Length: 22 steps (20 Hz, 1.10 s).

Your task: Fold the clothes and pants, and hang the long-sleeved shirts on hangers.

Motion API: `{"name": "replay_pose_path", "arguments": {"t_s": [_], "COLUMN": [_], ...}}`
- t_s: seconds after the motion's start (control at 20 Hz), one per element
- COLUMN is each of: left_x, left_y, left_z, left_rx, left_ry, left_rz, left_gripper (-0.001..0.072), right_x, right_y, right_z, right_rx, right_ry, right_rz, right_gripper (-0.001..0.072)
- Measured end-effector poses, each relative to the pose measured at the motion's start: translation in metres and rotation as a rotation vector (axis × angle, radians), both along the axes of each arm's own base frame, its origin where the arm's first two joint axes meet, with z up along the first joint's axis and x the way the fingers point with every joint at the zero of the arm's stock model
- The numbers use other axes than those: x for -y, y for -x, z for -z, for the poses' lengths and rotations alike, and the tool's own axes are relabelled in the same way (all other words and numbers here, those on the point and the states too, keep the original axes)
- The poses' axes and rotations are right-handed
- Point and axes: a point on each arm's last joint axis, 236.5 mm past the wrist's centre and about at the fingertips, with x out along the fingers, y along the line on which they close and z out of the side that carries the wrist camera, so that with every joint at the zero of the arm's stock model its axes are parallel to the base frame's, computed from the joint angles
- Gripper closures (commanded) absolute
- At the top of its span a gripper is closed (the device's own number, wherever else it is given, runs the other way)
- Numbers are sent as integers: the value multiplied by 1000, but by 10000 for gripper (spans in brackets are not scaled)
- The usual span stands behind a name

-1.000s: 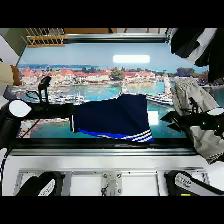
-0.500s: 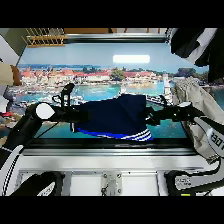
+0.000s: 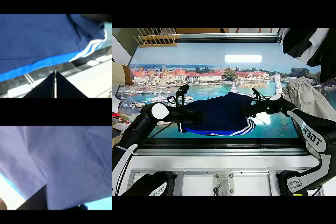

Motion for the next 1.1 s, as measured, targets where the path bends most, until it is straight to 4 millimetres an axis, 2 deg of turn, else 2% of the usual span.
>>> {"name": "replay_pose_path", "arguments": {"t_s": [0.1, 0.2, 0.35, 0.45, 0.5, 0.65, 0.8, 0.85, 0.95, 1.1], "left_x": [0, 0, 0, 0, 0, 0, -1, -1, -1, -1], "left_y": [0, 1, 1, 1, 1, 0, 0, 0, 0, 0], "left_z": [0, 0, 0, 1, 1, 1, 1, 1, 1, 1], "left_rx": [-2, -2, -3, -3, -3, -2, 0, 0, 0, 1], "left_ry": [0, -1, -1, -1, -1, -2, -3, -3, -3, -3], "left_rz": [1, 1, 1, 1, 1, 0, 0, 0, 0, 0], "left_gripper": [691, 691, 691, 691, 690, 690, 691, 691, 691, 691], "right_x": [16, 48, 132, 198, 230, 326, 400, 421, 455, 475], "right_y": [-27, -61, -110, -126, -127, -105, -58, -37, 6, 68], "right_z": [-28, -65, -139, -193, -216, -279, -312, -315, -306, -270], "right_rx": [93, 188, 346, 443, 482, 568, 574, 547, 450, 262], "right_ry": [22, 63, 150, 200, 222, 307, 441, 502, 613, 727], "right_rz": [18, 81, 256, 397, 472, 696, 882, 937, 1043, 1134], "right_gripper": [711, 711, 711, 711, 711, 711, 711, 711, 711, 710]}}
